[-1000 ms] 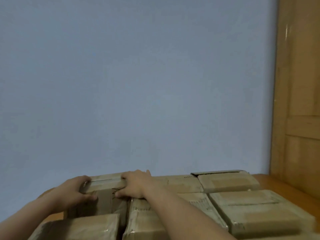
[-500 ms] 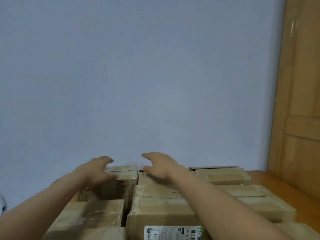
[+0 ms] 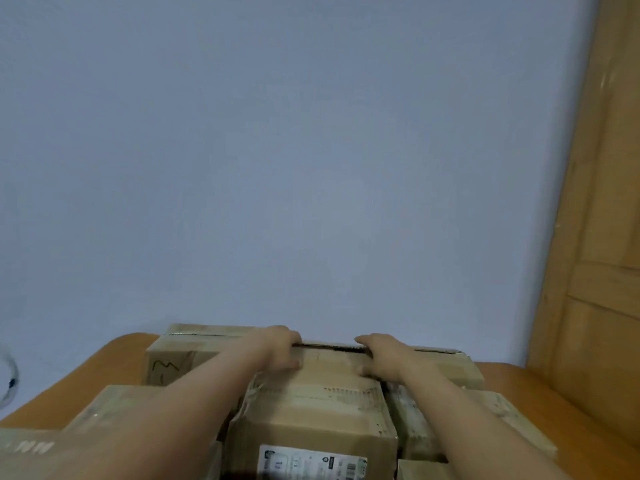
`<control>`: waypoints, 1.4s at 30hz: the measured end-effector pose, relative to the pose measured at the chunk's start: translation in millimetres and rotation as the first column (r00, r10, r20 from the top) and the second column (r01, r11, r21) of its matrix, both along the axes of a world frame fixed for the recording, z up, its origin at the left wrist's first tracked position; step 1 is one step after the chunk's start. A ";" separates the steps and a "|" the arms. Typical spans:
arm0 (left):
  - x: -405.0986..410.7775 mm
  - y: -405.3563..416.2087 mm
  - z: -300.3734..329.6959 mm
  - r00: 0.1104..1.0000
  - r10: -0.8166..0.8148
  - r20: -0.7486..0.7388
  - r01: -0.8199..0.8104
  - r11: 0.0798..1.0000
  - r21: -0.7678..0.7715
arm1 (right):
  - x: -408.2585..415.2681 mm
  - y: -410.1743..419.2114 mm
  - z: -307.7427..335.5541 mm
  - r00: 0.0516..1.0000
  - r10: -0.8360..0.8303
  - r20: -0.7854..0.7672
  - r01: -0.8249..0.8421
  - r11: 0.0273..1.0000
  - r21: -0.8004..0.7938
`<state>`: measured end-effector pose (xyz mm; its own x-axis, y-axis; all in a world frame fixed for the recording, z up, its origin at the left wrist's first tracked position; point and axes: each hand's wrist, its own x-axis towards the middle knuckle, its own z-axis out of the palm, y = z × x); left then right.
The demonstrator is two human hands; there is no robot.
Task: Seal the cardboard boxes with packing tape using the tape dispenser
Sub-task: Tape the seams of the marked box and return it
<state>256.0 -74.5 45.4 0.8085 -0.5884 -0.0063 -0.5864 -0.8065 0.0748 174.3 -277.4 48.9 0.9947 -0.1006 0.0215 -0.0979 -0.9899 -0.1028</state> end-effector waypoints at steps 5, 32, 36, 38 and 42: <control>16.4 -16.8 5.6 0.994 -0.019 -0.111 0.022 0.999 0.028 | 21.0 0.4 -0.3 0.998 0.061 -0.035 -0.059 0.997 0.055; -44.9 12.3 87.8 0.899 0.008 0.438 0.030 0.996 -0.080 | -27.7 30.6 90.1 0.936 0.139 0.324 -0.041 0.956 -0.291; -87.0 31.4 132.6 0.876 0.000 0.482 0.045 0.996 -0.082 | -72.4 44.6 137.3 0.912 0.179 0.370 -0.067 0.953 -0.296; -112.8 41.9 149.8 0.858 -0.004 0.514 0.051 0.996 -0.077 | -100.0 52.4 157.7 0.892 0.205 0.402 -0.072 0.944 -0.322; -169.8 65.0 174.0 0.814 -0.029 0.581 0.102 0.990 -0.093 | -161.7 71.2 187.1 0.862 0.231 0.451 -0.091 0.946 -0.311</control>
